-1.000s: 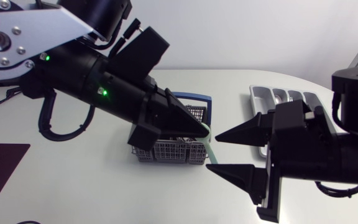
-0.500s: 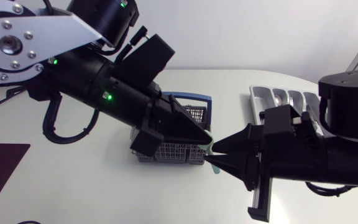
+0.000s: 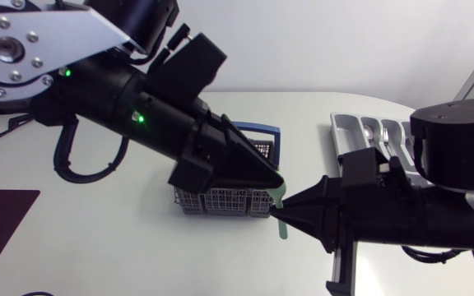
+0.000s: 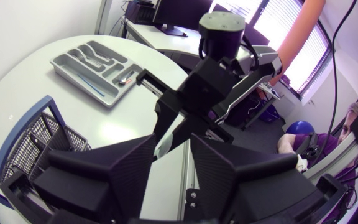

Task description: Unload the cutlery basket into the drawer organizer.

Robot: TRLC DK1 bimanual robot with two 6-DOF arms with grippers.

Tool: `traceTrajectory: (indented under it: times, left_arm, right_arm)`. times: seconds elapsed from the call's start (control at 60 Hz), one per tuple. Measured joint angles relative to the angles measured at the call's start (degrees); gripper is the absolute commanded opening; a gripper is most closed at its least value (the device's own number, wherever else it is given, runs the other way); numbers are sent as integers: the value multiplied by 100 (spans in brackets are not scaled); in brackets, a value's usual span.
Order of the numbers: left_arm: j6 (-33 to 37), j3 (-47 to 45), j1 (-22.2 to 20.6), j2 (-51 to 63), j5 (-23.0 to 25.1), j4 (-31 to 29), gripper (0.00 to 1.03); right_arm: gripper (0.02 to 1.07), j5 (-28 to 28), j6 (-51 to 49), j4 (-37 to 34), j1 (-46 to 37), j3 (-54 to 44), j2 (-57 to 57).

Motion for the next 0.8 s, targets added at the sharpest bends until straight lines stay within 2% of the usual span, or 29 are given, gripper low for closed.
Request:
traceTrajectory:
  times: [0.167, 0.283, 0.4, 0.517, 0.683, 0.8]
  left_arm:
    - [-214, 323, 400, -2, 17, 442, 76]
    - [-321, 411, 636, -11, -35, 678, 76]
    - [-289, 411, 688, -11, -522, 680, 76]
    - [-44, 376, 686, -11, -1222, 658, 76]
    - [752, -160, 682, -13, -2291, 654, 76]
    - [1176, -680, 682, -28, -2533, 636, 76]
  right_arm:
    - [12, 2, -111, -129, -302, -214, -24]
    - [12, 7, -326, -133, -977, -321, -28]
    - [12, 4, -702, -127, -1956, -391, -26]
    - [12, -4, -1156, -76, -2931, -501, 72]
    - [12, -219, -1908, 203, -4513, -542, 625]
    - [13, -260, -2358, 540, -5246, -555, 1003]
